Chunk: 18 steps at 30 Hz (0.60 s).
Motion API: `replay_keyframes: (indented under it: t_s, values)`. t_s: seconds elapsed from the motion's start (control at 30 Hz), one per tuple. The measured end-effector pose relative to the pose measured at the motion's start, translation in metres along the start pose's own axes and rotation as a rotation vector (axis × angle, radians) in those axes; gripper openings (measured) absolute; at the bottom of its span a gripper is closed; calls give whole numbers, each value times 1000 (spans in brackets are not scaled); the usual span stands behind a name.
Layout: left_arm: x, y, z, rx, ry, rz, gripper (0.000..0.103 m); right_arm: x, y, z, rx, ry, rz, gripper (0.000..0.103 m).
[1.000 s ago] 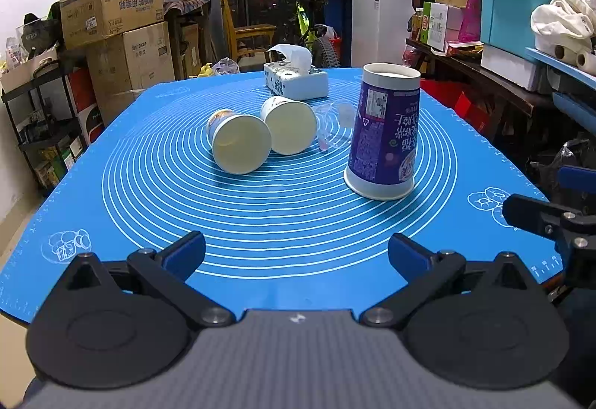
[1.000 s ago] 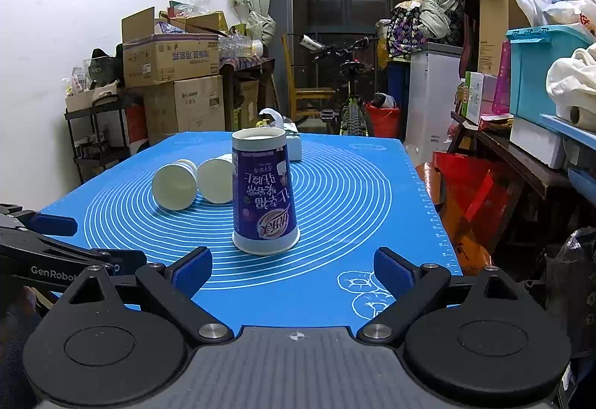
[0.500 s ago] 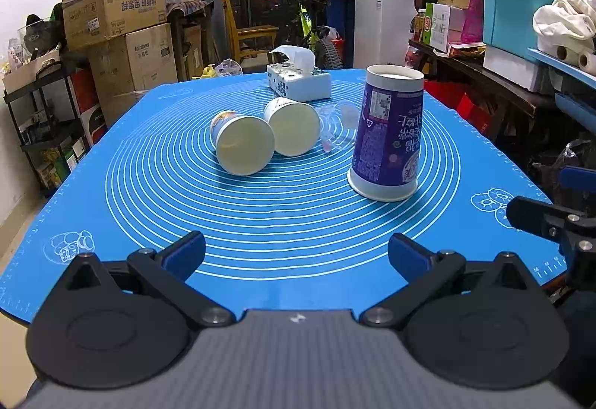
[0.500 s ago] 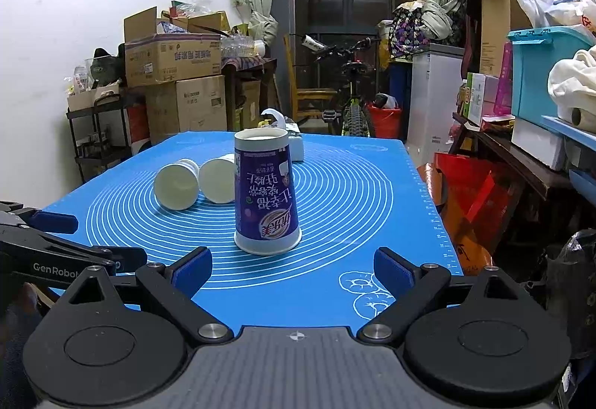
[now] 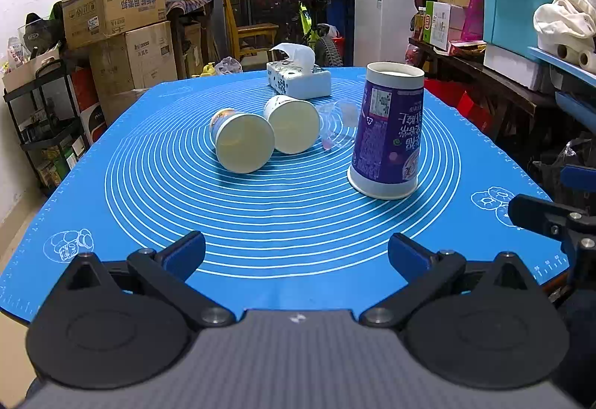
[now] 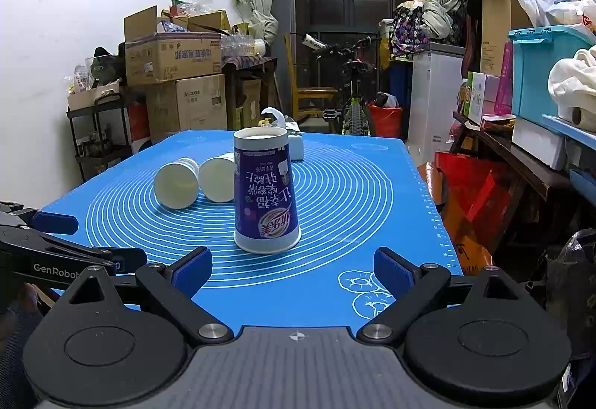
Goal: Flip cup upside down
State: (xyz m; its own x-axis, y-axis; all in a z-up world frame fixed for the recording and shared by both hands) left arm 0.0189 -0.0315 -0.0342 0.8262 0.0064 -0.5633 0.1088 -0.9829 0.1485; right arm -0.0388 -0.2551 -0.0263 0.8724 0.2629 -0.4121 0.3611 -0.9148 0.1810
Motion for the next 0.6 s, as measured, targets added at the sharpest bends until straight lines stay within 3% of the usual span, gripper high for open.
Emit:
replay_keyframes:
  t_s: [0.6]
  values:
    - [2, 1, 2, 3, -1, -1, 103, 1, -1, 0, 2, 0, 0, 94]
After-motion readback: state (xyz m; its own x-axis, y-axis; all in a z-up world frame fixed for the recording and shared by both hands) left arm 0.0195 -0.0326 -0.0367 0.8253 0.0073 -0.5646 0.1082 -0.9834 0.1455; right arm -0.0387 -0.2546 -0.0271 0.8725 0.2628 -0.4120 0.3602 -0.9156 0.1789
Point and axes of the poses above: each gripper's, at about its wrist camera, not at the fingertips, and x roughly the way its jaws point, y to its right, z to its underside, the point moved 2 cm from there along x, roughly the way its jaws point, and after that the axes turned 13 degrees about -x, right-handed, at the moved point
